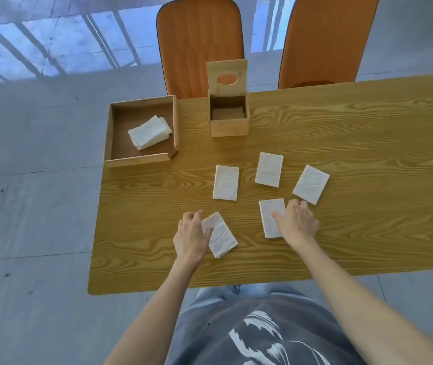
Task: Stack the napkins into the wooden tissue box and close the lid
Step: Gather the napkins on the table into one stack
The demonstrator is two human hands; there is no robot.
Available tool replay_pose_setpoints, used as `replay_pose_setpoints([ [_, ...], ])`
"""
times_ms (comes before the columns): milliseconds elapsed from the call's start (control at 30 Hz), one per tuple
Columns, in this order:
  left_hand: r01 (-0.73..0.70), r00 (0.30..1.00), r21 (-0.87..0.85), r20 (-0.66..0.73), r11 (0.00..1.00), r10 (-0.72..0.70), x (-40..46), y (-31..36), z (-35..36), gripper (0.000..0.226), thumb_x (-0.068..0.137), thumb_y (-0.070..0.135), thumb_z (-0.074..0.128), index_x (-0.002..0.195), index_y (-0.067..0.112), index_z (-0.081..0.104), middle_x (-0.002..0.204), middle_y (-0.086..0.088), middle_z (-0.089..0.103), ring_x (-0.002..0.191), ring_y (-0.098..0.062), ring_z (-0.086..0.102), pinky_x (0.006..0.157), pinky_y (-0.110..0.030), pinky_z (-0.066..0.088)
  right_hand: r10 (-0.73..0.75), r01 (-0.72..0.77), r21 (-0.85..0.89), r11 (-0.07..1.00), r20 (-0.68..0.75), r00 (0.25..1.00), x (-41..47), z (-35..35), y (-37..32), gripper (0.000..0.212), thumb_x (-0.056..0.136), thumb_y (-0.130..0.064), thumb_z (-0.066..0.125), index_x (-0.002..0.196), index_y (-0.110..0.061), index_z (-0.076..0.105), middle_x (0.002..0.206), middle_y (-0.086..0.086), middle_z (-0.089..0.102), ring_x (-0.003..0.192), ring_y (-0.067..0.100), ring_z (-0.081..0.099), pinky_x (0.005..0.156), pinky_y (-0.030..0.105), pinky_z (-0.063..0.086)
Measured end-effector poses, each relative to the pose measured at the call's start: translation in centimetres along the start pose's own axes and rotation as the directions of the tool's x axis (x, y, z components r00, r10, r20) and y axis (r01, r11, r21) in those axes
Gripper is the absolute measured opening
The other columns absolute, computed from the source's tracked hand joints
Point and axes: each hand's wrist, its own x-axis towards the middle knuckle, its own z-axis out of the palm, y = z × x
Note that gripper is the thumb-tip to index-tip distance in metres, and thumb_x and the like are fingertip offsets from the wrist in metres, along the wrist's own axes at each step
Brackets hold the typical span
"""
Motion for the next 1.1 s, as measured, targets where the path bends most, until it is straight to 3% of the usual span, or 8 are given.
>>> replay_pose_setpoints([
  [267,0.081,0.996,-0.050,0.028,0.995,-0.080,1.0,0.2,0.5,0.041,0.091,0.039,0.068,0.128,0.024,0.059,0.124,-0.003,0.058,0.112,-0.023,0.059,0.072,-0.032,0.045,0.135,-0.147,0.178,0.973,0.080,0.988,0.4,1.2,0.2,0.049,0.085,-0.049,0.070,0.116,-0.013,0.059,0.119,0.013,0.055,0.109,0.032,0.058,0.078,0.041,0.048],
  [567,0.108,0.994,-0.301,0.050,0.947,-0.097,1.9,-0.5,1.5,0.031,0.087,0.031,0.073,0.114,0.022,0.063,0.110,0.002,0.069,0.099,-0.020,0.065,0.078,-0.036,0.052,-0.012,-0.009,0.409,0.912,0.049,0.999,0.7,1.3,0.6,0.024,0.086,-0.019,0.074,0.106,-0.010,0.065,0.102,0.007,0.070,0.087,0.019,0.059,0.073,0.031,0.044],
  [700,0.128,0.992,-0.418,0.049,0.899,-0.118,2.0,-1.2,1.4,0.024,0.089,0.024,0.071,0.113,0.019,0.071,0.103,0.001,0.074,0.092,-0.014,0.067,0.078,-0.031,0.052,-0.020,-0.084,0.598,0.797,0.165,0.986,0.5,0.7,0.9,0.031,0.083,-0.018,0.077,0.111,-0.011,0.064,0.097,0.000,0.068,0.093,0.018,0.064,0.077,0.030,0.049],
  [833,0.128,0.992,-0.502,0.066,0.855,-0.110,2.4,-1.9,1.3,0.022,0.091,0.028,0.070,0.109,0.017,0.075,0.097,0.002,0.076,0.090,-0.012,0.068,0.080,-0.031,0.056,-0.191,-0.196,0.792,0.577,0.365,0.911,0.1,0.0,0.1,0.045,0.082,-0.016,0.080,0.122,-0.014,0.060,0.105,0.004,0.074,0.094,0.016,0.072,0.076,0.033,0.060],
  [967,0.149,0.988,-0.547,0.111,0.824,-0.105,2.7,-2.3,1.3,0.020,0.092,0.029,0.069,0.108,0.019,0.076,0.094,0.003,0.077,0.087,-0.014,0.073,0.081,-0.043,0.062,-0.396,-0.141,0.787,0.601,0.446,0.802,-0.6,0.4,-2.3,0.041,0.080,-0.016,0.081,0.118,-0.015,0.064,0.109,0.006,0.074,0.099,0.018,0.072,0.079,0.035,0.061],
  [1100,0.167,0.984,-0.595,0.153,0.786,-0.093,2.8,-2.7,1.1,0.020,0.093,0.027,0.066,0.108,0.018,0.076,0.095,0.002,0.078,0.086,-0.017,0.075,0.081,-0.046,0.062,-0.414,-0.174,0.789,0.589,0.480,0.773,-1.3,2.4,-4.5,0.045,0.079,-0.014,0.082,0.117,-0.019,0.060,0.102,0.005,0.076,0.091,0.017,0.075,0.069,0.032,0.061],
])
